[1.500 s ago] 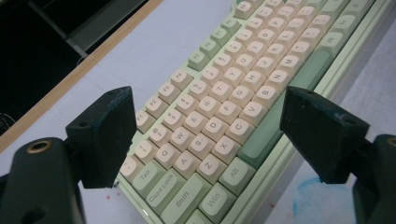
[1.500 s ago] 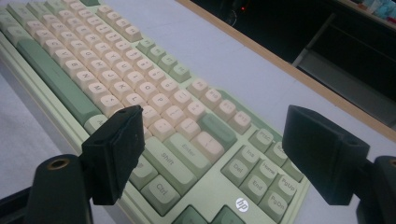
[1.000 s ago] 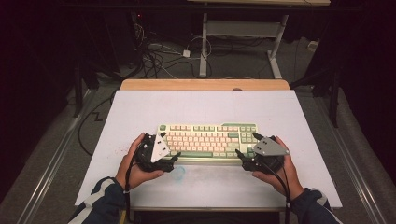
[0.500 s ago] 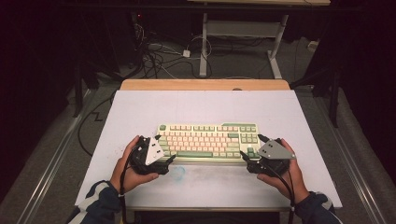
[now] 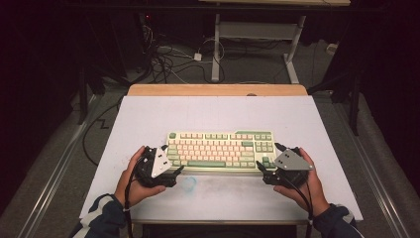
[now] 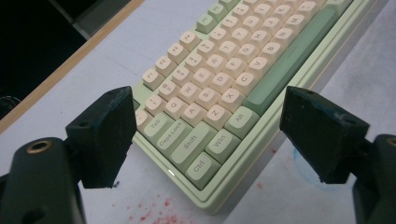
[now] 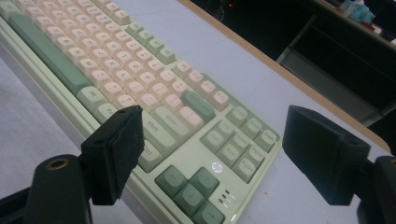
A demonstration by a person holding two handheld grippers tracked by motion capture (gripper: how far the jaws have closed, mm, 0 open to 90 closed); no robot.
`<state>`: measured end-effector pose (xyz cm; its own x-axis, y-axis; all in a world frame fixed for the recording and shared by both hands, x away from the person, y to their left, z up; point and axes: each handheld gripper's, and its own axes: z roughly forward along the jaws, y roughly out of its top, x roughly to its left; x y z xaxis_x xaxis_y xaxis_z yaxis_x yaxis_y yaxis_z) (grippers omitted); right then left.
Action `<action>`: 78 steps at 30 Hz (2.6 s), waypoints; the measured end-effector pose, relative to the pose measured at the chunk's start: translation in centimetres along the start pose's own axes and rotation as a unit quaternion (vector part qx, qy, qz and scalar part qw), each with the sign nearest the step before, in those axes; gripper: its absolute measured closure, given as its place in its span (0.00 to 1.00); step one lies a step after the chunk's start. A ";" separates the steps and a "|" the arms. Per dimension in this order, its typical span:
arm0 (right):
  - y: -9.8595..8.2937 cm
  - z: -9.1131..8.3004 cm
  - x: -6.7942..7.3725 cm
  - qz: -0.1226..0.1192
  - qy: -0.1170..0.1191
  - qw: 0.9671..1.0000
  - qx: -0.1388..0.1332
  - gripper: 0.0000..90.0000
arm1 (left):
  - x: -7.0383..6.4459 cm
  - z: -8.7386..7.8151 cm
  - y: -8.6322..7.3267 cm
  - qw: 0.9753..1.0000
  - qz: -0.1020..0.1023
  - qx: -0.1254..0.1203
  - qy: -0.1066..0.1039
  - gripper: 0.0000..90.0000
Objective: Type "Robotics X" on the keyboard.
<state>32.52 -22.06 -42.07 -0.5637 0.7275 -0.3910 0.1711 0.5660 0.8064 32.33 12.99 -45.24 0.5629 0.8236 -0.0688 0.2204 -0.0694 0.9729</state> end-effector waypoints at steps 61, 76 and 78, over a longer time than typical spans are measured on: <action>-9.2 -4.1 -3.0 0.077 -0.062 0.994 0.054 0.24 | 3.8 -3.0 -3.5 0.999 -0.018 0.029 0.043 0.19; -8.8 -4.6 -2.9 0.066 -0.067 0.995 0.038 0.25 | 3.8 -2.8 -3.4 0.998 -0.024 0.029 0.040 0.19; -8.9 -4.6 -3.0 0.070 -0.068 0.995 0.036 0.25 | 3.7 -2.8 -3.4 0.998 -0.024 0.030 0.041 0.19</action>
<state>28.96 -31.09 -45.95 -0.4165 0.8439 -0.3382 0.3000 0.4787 0.8251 31.46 17.88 -48.19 0.4844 0.8697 -0.0948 0.2950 -0.0604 0.9536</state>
